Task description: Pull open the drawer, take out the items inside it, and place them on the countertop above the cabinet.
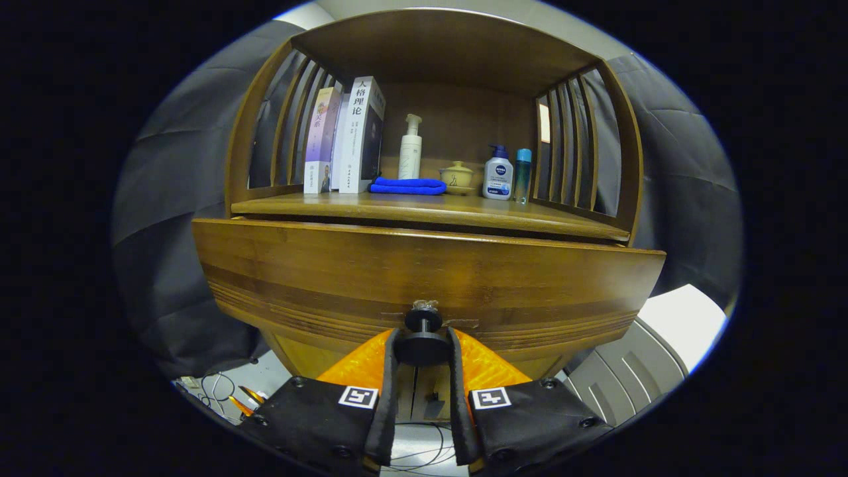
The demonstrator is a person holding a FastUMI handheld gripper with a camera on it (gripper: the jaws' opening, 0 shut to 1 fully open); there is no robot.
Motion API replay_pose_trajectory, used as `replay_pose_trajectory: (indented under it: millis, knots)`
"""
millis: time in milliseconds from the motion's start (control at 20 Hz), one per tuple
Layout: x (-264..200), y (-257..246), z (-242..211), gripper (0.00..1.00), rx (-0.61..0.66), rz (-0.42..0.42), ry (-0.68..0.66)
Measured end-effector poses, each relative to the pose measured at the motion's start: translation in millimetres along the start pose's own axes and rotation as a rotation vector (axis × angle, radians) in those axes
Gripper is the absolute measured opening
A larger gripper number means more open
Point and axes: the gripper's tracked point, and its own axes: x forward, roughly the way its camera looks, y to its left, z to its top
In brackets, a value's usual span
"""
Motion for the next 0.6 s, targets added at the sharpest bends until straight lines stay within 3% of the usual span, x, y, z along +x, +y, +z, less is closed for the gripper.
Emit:
replay_pose_trajectory:
  millis: [600]
  knots:
    - [-40.7,3.4,-17.4,0.38,0.015,0.019,-0.005]
